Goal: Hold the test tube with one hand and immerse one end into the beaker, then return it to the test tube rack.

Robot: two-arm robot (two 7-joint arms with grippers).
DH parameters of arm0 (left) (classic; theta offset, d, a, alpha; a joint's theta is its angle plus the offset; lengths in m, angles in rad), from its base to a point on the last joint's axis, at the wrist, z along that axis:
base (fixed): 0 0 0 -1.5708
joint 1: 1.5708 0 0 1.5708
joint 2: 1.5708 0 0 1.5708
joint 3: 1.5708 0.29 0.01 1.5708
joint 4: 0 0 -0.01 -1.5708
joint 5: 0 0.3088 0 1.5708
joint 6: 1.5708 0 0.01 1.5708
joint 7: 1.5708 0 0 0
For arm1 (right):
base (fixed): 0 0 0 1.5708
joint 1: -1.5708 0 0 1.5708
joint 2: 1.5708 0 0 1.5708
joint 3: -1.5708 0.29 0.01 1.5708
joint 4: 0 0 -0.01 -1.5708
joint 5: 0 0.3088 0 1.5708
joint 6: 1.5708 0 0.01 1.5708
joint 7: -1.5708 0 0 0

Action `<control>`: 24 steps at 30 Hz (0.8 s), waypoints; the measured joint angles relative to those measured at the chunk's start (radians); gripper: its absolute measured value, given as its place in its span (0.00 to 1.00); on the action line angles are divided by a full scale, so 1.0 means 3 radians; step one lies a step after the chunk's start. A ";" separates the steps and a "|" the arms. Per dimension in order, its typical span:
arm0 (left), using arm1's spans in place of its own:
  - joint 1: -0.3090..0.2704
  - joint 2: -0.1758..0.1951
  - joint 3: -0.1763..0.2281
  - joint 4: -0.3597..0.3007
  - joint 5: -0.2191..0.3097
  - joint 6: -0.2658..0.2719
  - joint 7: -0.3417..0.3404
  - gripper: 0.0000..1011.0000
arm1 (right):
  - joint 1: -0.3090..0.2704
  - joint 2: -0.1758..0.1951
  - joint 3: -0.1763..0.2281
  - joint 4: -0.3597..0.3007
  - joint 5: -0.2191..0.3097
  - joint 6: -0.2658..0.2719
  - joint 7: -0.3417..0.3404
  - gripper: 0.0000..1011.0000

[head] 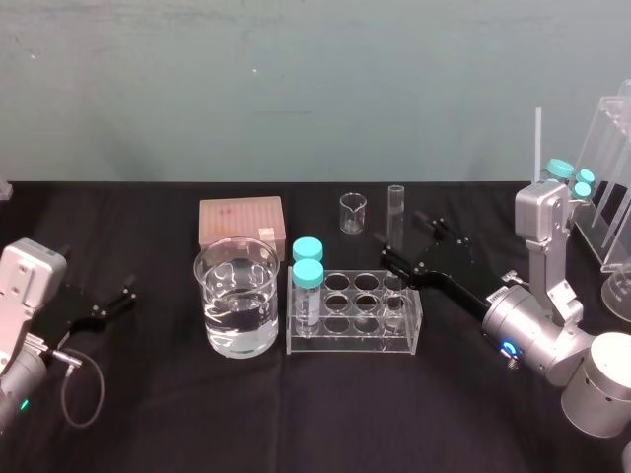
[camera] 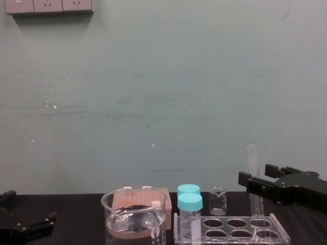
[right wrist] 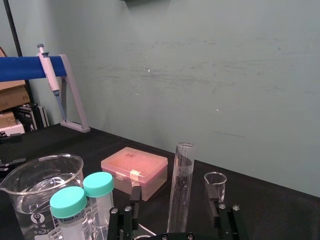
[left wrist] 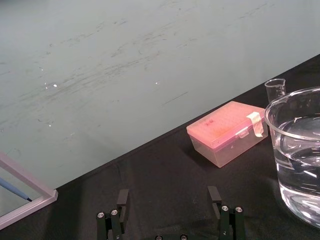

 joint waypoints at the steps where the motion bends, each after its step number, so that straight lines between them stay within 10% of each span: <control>1: 0.0000 0.0000 0.0000 0.0000 0.0000 0.0000 0.0000 0.99 | 0.0000 0.0000 0.0002 -0.0001 0.0001 -0.0002 0.0000 0.79; 14: 0.0000 0.0000 0.0000 0.0000 0.0000 0.0000 0.0000 0.99 | -0.0303 0.0090 0.0429 -0.0566 0.0028 -0.0246 -0.0325 0.99; 24: 0.0000 0.0000 0.0000 0.0000 0.0000 0.0000 0.0000 0.99 | -0.0526 0.0070 0.0567 -0.0439 -0.0165 -0.0046 -0.0620 0.99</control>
